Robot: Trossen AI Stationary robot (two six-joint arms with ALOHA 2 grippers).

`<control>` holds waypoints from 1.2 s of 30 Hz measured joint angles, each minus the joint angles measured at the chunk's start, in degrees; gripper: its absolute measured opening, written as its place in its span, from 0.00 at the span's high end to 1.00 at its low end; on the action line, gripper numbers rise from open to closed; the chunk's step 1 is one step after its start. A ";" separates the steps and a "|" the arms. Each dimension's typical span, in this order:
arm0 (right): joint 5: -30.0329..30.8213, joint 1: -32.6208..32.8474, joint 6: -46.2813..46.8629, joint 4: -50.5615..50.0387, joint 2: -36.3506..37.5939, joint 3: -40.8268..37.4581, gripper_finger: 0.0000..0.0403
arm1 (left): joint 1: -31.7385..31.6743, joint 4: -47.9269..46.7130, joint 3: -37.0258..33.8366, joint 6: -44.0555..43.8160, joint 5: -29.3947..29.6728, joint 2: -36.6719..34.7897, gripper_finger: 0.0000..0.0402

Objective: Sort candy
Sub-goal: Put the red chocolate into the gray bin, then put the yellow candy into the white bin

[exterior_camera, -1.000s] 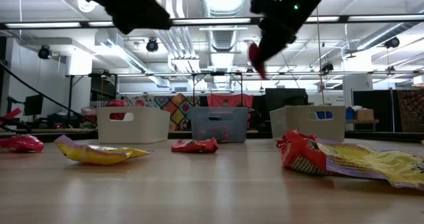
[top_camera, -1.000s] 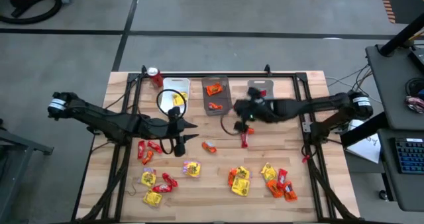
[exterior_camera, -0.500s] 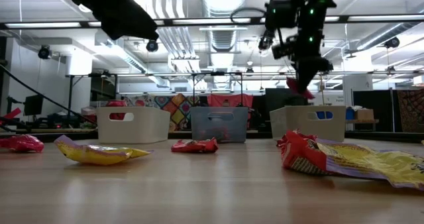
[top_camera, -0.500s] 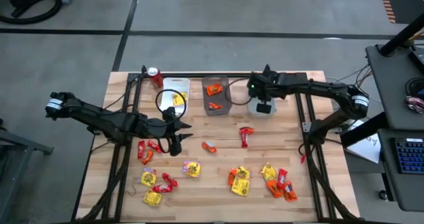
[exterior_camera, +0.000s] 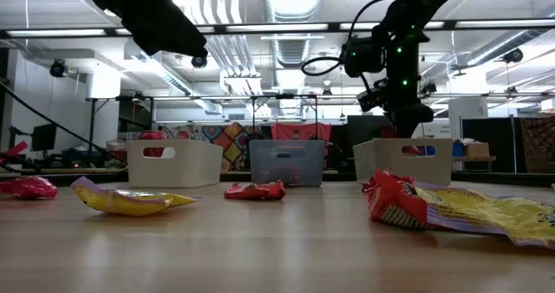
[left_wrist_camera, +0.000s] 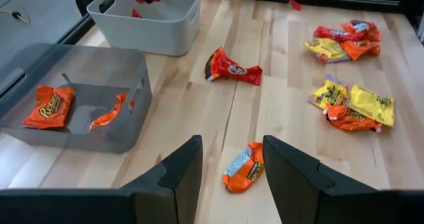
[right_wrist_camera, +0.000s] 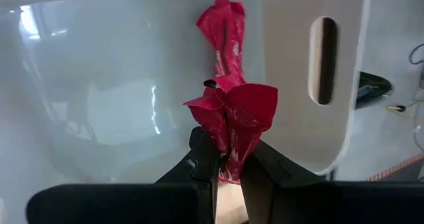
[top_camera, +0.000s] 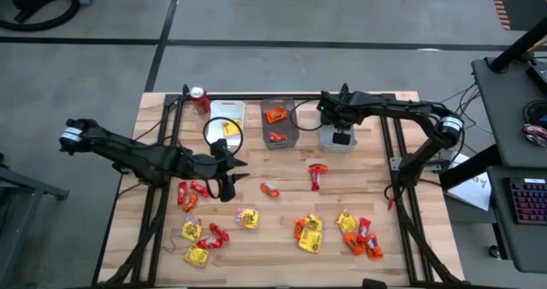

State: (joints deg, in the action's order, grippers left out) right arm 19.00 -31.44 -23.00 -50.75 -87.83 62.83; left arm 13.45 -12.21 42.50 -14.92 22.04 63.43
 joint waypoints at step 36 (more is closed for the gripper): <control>-15.36 4.38 15.64 -3.57 7.03 7.38 0.59 | 0.00 0.20 0.00 -1.05 -7.42 4.68 0.65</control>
State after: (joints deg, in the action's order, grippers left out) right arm 3.64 -27.06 -7.36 -54.32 -80.80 70.21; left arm 13.45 -12.01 42.50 -15.97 14.62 68.12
